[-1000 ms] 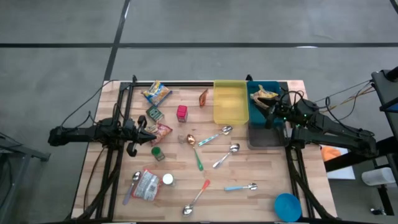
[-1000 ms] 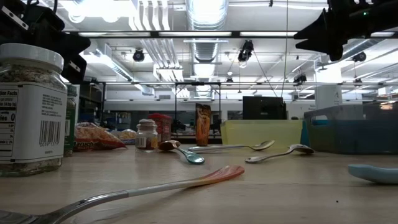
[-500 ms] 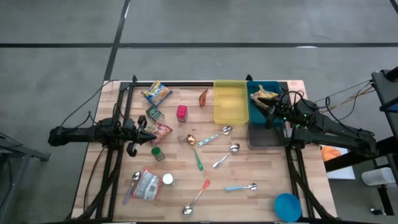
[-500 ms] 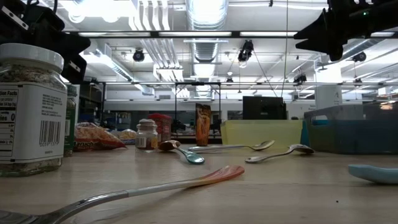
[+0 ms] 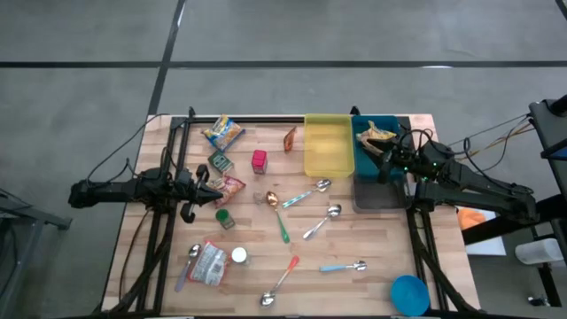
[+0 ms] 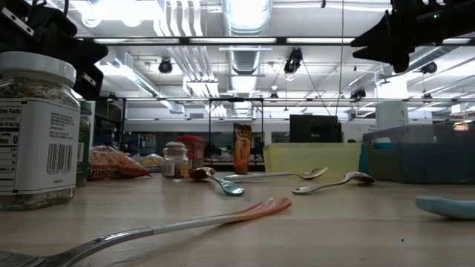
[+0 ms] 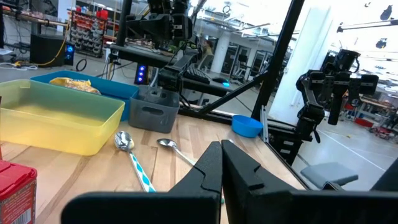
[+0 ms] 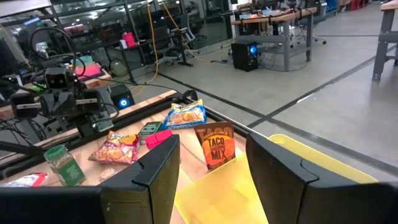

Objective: Pick & Place Food Item
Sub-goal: Put the red noodle pack into the blue bin

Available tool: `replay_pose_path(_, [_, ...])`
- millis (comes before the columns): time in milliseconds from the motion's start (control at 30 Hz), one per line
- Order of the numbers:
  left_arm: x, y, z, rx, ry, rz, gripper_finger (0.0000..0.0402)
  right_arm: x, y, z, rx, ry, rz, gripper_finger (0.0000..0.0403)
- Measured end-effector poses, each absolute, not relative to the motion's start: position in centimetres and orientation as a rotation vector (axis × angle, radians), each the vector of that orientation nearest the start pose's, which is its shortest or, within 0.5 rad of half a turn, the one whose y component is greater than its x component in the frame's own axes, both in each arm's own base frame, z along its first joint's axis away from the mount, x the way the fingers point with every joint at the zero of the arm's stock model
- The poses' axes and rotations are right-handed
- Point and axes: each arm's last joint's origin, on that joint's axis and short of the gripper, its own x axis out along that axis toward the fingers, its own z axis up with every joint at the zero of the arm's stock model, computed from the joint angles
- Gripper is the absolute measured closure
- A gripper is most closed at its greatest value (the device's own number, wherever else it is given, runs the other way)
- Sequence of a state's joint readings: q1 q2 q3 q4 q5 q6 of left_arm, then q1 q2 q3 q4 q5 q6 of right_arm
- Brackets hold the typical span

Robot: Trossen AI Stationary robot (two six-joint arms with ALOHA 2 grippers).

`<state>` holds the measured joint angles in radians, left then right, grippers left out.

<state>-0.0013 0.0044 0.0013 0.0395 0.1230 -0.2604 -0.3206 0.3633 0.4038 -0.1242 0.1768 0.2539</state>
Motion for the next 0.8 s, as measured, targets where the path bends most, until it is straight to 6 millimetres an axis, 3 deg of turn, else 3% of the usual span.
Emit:
replay_pose_path(300, [9.7, -0.4, 17.2, -0.412, -0.044, -0.147, 0.0401, 10.4, -4.0, 25.9, 0.254, 0.021, -0.505, 0.0220])
replay_pose_path(533, [8.5, 0.4, 17.7, -0.588, 0.316, 0.239, 0.0401, 10.4, -4.0, 25.9, 0.254, 0.021, -0.505, 0.0220])
replay_pose_path(800, [8.9, 0.4, 21.9, -0.593, 0.535, 0.326, 0.0401, 10.4, -4.0, 25.9, 0.254, 0.020, -0.507, 0.0220])
